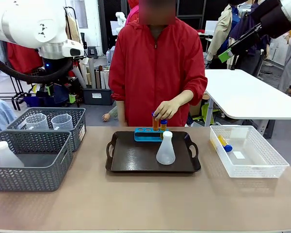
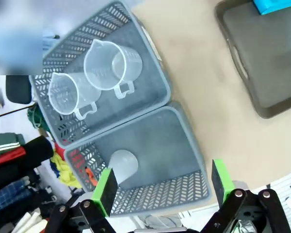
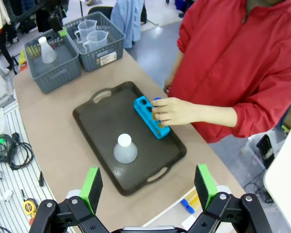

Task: Prepare the laboratory tools.
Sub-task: Pick up one Large Measuring Cup and place it on the Handle tray.

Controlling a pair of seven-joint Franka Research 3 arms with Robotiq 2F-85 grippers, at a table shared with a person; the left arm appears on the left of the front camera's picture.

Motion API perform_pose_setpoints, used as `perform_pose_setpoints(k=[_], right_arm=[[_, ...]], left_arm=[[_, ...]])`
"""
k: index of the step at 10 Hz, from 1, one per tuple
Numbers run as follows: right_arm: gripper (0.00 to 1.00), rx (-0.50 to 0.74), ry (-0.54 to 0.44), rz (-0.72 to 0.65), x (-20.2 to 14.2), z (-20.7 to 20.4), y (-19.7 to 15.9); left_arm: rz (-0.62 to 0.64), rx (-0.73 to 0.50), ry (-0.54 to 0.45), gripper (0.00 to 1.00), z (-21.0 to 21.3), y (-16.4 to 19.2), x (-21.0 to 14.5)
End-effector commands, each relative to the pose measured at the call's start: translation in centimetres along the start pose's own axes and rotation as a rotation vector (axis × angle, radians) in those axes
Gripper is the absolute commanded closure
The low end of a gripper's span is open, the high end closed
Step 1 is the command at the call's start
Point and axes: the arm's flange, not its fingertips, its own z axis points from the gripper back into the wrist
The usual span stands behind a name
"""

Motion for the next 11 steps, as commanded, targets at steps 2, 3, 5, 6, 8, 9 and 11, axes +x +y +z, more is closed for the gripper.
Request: perform_pose_setpoints(k=[2, 3, 5, 6, 8, 9, 11], right_arm=[[0.00, 0.008, -0.009, 0.000, 0.0, 0.1, 0.0], [0.00, 0.008, -0.009, 0.000, 0.0, 0.1, 0.0], [0.00, 0.008, -0.009, 0.000, 0.0, 0.1, 0.0], [0.00, 0.008, -0.009, 0.000, 0.0, 0.1, 0.0], [0.00, 0.008, -0.009, 0.000, 0.0, 0.1, 0.0], [0.00, 0.008, -0.009, 0.000, 0.0, 0.1, 0.0], [0.00, 0.008, -0.009, 0.000, 0.0, 0.1, 0.0]], left_arm=[[-0.011, 0.004, 0.008, 0.00, 0.1, -0.2, 0.2], [-0.011, 0.004, 0.008, 0.00, 0.1, -0.2, 0.2], [0.013, 0.013, 0.043, 0.00, -1.3, 1.8, -0.1], [0.130, -0.003, 0.086, 0.00, -3.7, 4.2, -0.5], [0.263, -0.004, 0.100, 0.00, -6.9, 7.9, -1.5], [0.323, -0.013, 0.107, 0.00, -8.6, 9.4, -1.6], [0.465, -0.020, 0.136, 0.00, -12.9, 13.2, -2.2]])
